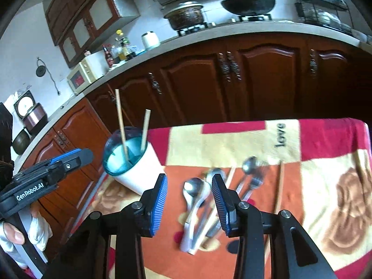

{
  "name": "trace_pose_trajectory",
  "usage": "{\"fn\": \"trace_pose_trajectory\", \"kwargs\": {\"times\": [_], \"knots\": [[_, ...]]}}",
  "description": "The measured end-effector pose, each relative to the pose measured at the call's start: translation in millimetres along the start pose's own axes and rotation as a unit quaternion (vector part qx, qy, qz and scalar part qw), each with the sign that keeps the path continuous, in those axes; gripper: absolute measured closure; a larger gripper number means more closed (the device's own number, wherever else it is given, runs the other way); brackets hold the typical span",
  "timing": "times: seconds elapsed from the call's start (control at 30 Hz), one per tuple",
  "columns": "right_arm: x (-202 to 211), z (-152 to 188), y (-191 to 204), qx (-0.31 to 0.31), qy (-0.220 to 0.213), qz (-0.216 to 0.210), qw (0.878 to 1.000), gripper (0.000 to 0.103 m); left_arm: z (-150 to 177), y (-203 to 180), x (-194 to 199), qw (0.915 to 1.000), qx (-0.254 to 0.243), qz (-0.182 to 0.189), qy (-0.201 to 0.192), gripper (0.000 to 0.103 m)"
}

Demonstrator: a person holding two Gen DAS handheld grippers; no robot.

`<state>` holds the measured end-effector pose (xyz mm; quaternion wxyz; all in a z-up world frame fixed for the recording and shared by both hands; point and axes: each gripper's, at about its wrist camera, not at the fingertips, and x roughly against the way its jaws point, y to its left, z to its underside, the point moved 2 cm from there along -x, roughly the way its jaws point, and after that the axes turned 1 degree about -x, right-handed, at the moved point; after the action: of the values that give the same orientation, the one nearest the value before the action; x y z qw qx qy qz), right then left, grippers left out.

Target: Organize utensils

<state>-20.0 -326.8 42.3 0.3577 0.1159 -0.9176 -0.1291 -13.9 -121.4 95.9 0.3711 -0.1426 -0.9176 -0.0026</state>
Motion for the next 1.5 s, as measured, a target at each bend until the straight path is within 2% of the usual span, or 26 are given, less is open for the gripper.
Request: {"fn": "trace_pose_trajectory", "kwargs": {"times": [0.17,0.43,0.73,1.03,1.2,1.37,1.43,1.5], "knots": [[-2,14,-39,-0.029,0.02,0.025,0.999,0.064,11,-9,-14,0.9992,0.014,0.026,0.029,0.065],[-29,42,-83,-0.061,0.06,0.038,0.996,0.064,33,-28,-53,0.9964,0.003,0.033,0.078,0.065],[-64,40,-116,-0.099,0.082,0.034,0.991,0.065,39,-50,-111,0.9909,-0.002,0.038,0.129,0.065],[-80,26,-139,-0.105,0.082,0.022,0.991,0.065,19,-68,-176,0.9878,-0.02,0.003,0.154,0.065],[-95,17,-143,-0.084,0.102,0.023,0.991,0.066,14,-76,-206,0.9835,-0.044,-0.028,0.173,0.065],[-117,6,-147,-0.067,0.127,0.043,0.989,0.07,12,-76,-232,0.9775,-0.063,-0.059,0.192,0.066],[-126,4,-151,-0.066,0.135,0.054,0.987,0.071,11,-77,-239,0.9759,-0.07,-0.064,0.197,0.068],[-133,4,-155,-0.069,0.14,0.06,0.986,0.071,11,-78,-244,0.9743,-0.08,-0.068,0.199,0.076]]}}
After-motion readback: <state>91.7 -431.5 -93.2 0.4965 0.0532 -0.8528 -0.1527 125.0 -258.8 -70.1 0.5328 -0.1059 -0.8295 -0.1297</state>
